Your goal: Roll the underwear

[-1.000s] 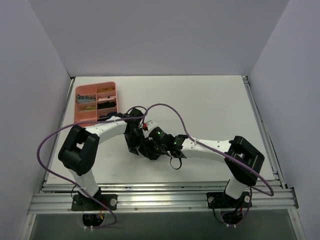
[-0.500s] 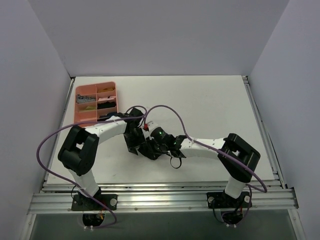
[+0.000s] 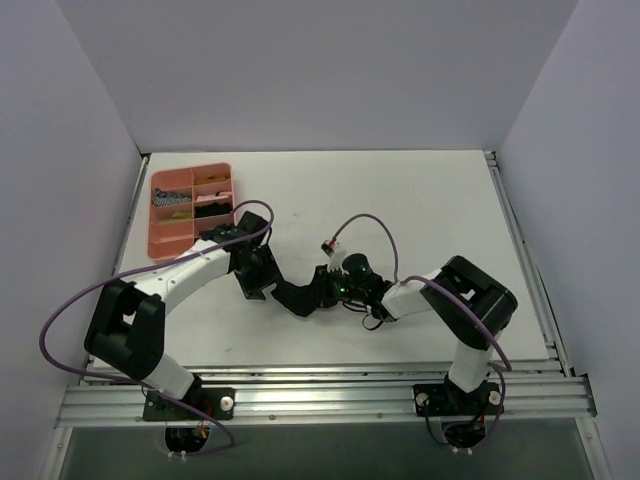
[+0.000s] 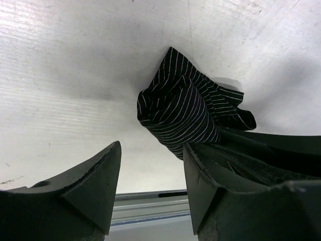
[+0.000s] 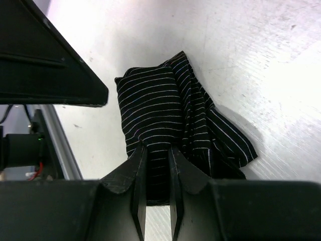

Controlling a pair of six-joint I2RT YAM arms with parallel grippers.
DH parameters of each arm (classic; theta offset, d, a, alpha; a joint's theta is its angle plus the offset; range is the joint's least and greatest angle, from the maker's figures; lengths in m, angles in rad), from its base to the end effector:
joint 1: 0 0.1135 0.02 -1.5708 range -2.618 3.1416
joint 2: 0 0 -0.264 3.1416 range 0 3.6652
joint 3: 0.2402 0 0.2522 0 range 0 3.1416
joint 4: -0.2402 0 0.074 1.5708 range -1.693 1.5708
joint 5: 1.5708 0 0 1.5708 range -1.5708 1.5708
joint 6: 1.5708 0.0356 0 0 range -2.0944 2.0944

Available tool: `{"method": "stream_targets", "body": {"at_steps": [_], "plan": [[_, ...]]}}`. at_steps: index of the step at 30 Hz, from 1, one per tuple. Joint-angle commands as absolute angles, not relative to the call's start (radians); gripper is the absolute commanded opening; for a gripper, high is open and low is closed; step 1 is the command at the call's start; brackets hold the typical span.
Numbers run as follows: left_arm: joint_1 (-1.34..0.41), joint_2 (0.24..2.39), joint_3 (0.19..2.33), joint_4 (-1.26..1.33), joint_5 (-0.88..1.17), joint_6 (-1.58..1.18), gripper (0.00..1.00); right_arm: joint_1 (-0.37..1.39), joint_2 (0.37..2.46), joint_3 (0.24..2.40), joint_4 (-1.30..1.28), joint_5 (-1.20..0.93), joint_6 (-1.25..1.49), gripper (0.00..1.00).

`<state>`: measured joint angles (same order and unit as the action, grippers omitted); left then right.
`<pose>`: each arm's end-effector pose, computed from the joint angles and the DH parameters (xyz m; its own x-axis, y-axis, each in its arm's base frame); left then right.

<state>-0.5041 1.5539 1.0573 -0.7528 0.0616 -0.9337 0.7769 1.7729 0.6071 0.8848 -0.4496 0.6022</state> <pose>0.2565 -0.1440 0.2096 -0.8954 -0.4223 -0.1410 -0.3709 0.8827 -0.2887 0.2220 0.2400 0.1412 -0.6893 0.0378 -0.7235 -0.6537 0.3981 0.6436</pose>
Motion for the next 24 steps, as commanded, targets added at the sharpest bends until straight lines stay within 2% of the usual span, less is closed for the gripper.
{"method": "stream_targets", "body": {"at_steps": [1,7,24], "plan": [[-0.518,1.517,1.023,-0.697,0.074,-0.956,0.60,0.776,1.905,0.519,0.751,-0.515,0.629,0.00],[-0.561,1.540,1.015,-0.684,0.069,-0.991,0.61,0.744,1.991,0.459,0.954,-0.589,0.739,0.00],[-0.620,1.683,1.055,-0.623,0.009,-1.017,0.62,0.746,2.074,0.416,1.134,-0.663,0.865,0.00]]}}
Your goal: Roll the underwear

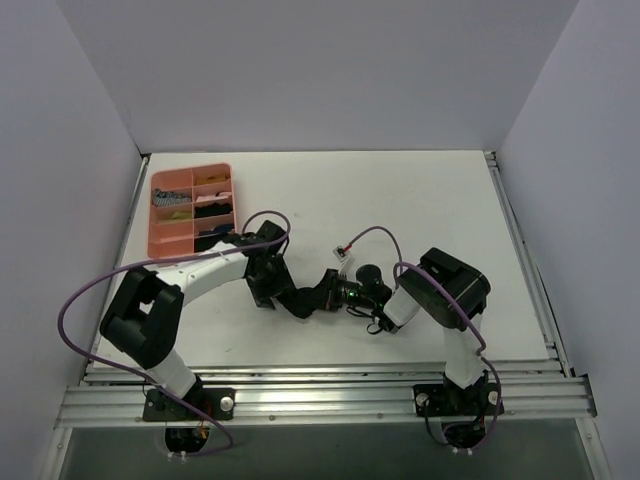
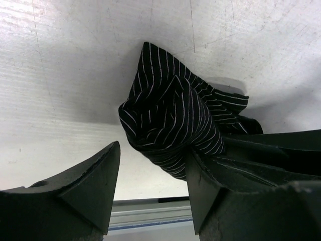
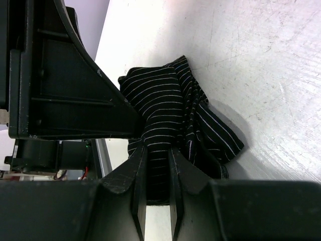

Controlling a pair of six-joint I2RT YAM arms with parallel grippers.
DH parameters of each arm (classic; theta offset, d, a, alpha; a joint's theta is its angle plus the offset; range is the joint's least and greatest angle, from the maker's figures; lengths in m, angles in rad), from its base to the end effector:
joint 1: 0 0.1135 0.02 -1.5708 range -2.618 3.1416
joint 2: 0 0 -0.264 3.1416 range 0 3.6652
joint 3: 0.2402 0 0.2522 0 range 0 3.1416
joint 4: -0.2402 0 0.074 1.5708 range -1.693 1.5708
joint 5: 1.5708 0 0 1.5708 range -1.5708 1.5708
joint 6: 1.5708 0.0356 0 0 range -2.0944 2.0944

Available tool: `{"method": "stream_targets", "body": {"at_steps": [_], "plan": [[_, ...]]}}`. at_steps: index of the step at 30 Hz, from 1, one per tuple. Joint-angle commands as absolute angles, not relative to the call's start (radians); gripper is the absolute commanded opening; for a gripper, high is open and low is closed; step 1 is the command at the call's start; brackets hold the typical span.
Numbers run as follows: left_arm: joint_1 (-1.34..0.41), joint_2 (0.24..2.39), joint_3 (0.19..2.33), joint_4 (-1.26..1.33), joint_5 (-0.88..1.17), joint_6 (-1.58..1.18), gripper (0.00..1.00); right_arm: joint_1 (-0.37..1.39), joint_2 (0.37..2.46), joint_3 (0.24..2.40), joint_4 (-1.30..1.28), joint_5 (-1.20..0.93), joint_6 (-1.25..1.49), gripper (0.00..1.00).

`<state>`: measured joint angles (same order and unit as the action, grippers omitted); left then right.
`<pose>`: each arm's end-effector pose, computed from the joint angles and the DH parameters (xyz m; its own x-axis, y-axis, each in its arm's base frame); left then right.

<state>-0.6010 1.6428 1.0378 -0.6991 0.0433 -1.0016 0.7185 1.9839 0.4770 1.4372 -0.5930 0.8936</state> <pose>0.2494 -0.1729 0.1811 -0.9126 -0.3946 -0.1069 -0.3606 0.9001 -0.2445 0.2163 0.2156 0.1075 -0.7853 0.1718 -0.5948 -0.5642 0.1970 0.8018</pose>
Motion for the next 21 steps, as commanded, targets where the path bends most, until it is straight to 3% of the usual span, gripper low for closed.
{"method": "stream_targets", "body": {"at_steps": [1,3,5,6,7,9,11,14,21], "plan": [[-0.620,1.689,1.054,-0.620,-0.014,-1.017,0.61,0.746,2.077,0.417,1.135,-0.667,0.868,0.00],[-0.623,1.695,1.052,-0.606,-0.018,-1.017,0.60,0.747,2.083,0.420,1.131,-0.673,0.876,0.00],[-0.623,1.707,1.049,-0.583,-0.015,-1.012,0.52,0.750,2.080,0.426,1.111,-0.676,0.876,0.00],[-0.624,1.710,1.049,-0.580,-0.012,-1.012,0.48,0.753,2.076,0.429,1.098,-0.678,0.874,0.00],[-0.623,1.724,1.051,-0.578,-0.006,-1.012,0.36,0.756,2.069,0.437,1.073,-0.677,0.871,0.01],[-0.624,1.743,1.061,-0.583,0.000,-1.009,0.27,0.756,2.031,0.445,1.030,-0.670,0.853,0.03],[-0.626,1.769,1.071,-0.594,0.000,-1.002,0.15,0.756,1.978,0.460,0.947,-0.654,0.835,0.10],[-0.630,1.796,1.089,-0.617,0.000,-0.991,0.04,0.756,1.924,0.512,0.801,-0.644,0.773,0.22],[-0.641,1.848,1.146,-0.689,0.000,-0.960,0.02,0.753,1.838,0.617,0.556,-0.614,0.644,0.35]]}}
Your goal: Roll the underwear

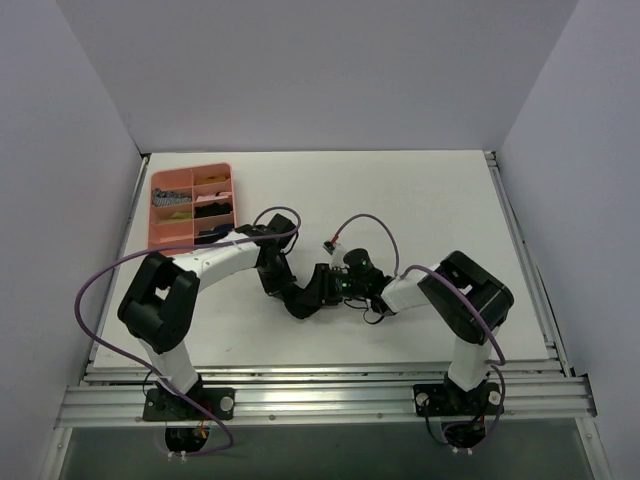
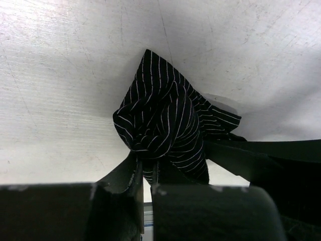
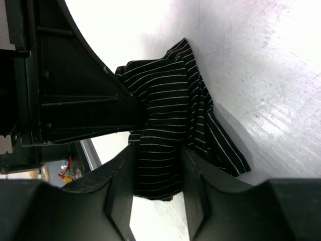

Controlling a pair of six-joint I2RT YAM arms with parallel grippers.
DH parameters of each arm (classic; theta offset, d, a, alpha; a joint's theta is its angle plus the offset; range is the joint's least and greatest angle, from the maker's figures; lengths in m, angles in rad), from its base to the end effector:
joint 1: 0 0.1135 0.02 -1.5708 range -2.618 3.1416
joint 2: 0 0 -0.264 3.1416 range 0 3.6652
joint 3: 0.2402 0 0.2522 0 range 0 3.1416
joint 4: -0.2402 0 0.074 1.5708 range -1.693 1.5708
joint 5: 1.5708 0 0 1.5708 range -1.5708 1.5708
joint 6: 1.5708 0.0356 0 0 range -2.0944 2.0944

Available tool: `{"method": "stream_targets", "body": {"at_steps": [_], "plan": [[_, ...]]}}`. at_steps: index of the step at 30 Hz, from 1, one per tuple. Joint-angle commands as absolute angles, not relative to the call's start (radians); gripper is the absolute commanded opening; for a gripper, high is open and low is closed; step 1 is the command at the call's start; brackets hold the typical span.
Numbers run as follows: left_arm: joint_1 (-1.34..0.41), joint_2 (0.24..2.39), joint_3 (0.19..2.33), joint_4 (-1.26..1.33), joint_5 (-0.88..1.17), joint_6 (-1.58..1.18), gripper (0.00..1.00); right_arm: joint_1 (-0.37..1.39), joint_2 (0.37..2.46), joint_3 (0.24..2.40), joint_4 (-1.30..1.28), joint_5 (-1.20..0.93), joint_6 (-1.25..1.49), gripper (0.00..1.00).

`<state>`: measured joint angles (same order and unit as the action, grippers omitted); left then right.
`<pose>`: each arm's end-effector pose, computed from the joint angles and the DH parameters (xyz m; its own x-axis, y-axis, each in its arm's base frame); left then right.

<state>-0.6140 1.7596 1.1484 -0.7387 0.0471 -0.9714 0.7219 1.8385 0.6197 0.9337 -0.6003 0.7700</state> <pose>0.2676 -0.1907 0.1745 -0.9320 -0.3521 -0.0857 -0.3290 0.9214 -0.2068 0.2343 0.2330 0.1298 -0.8144 0.0484 -0.5783 -0.5366 0.3168 0.7821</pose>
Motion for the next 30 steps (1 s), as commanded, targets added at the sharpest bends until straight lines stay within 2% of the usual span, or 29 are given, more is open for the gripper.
{"method": "stream_targets", "body": {"at_steps": [1,6,9,10,30], "plan": [[-0.643,1.858,1.160,-0.702,0.000,-0.956,0.02,0.755,1.826,0.624,0.508,-0.608,0.623,0.36],[-0.650,1.881,1.192,-0.729,-0.002,-0.937,0.02,0.747,1.747,0.675,0.387,-0.571,0.565,0.41],[-0.660,1.901,1.212,-0.747,-0.005,-0.928,0.02,0.747,1.707,0.724,0.299,-0.580,0.519,0.53],[-0.661,1.901,1.216,-0.750,-0.005,-0.928,0.02,0.746,1.707,0.741,0.278,-0.580,0.508,0.54],[-0.666,1.911,1.253,-0.779,-0.021,-0.913,0.02,0.698,1.578,0.897,0.005,-0.430,0.476,0.60]]}}
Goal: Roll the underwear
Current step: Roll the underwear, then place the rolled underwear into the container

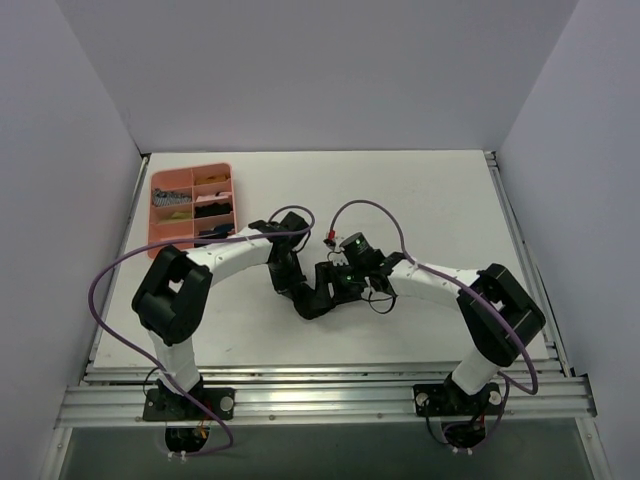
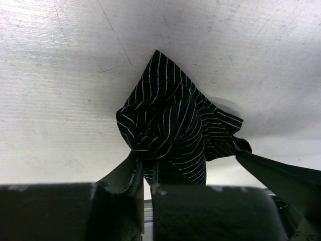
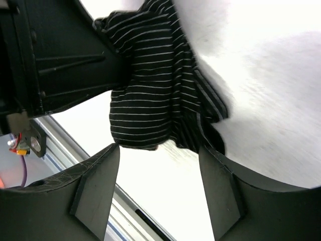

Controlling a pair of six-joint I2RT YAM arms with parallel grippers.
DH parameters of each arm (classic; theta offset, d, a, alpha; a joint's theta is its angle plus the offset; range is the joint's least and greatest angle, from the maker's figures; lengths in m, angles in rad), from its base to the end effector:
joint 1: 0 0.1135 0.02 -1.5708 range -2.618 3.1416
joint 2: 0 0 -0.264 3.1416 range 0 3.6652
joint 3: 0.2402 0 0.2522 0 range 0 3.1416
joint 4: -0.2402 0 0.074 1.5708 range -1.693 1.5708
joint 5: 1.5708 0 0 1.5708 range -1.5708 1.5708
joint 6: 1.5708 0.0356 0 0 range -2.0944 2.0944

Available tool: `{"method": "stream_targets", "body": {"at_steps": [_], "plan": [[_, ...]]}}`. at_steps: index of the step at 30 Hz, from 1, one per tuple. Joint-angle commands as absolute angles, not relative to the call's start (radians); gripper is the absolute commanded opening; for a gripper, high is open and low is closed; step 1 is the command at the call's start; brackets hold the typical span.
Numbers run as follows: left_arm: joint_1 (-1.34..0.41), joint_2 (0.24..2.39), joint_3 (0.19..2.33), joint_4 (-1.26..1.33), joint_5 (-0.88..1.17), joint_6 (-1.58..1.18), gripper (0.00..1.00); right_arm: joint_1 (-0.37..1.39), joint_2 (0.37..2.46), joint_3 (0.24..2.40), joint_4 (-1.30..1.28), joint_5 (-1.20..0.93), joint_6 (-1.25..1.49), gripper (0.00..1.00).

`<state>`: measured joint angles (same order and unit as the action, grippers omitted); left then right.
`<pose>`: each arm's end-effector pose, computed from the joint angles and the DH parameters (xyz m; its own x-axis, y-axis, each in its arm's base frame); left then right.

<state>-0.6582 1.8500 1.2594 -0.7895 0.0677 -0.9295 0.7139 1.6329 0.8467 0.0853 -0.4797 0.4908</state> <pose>0.2757 -0.2162 0.1732 -0.9619 -0.2669 -0.0602 -0.2512 0.9488 -0.1916 0.2406 0.2302 0.1779 -0.8293 -0.1652 -0.5338 -0.5177 0.5867 0.6227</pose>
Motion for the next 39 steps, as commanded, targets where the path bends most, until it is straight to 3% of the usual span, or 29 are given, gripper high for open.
{"method": "stream_targets", "body": {"at_steps": [1,9,28,31,37,39], "plan": [[-0.666,1.910,1.255,-0.781,-0.023,-0.911,0.02,0.696,1.572,0.902,0.005,-0.404,0.477,0.60],[-0.670,1.916,1.262,-0.781,-0.017,-0.916,0.02,0.683,1.603,0.894,-0.017,-0.390,0.503,0.70],[-0.681,1.921,1.270,-0.788,-0.015,-0.923,0.02,0.761,1.730,0.902,0.130,-0.436,0.594,0.66],[-0.683,1.921,1.269,-0.790,-0.015,-0.923,0.02,0.775,1.736,0.902,0.144,-0.434,0.611,0.60],[-0.684,1.907,1.261,-0.785,-0.018,-0.940,0.02,0.807,1.729,0.907,0.101,-0.391,0.603,0.31],[-0.684,1.905,1.261,-0.787,-0.017,-0.943,0.02,0.810,1.724,0.908,0.091,-0.379,0.595,0.26]]}}
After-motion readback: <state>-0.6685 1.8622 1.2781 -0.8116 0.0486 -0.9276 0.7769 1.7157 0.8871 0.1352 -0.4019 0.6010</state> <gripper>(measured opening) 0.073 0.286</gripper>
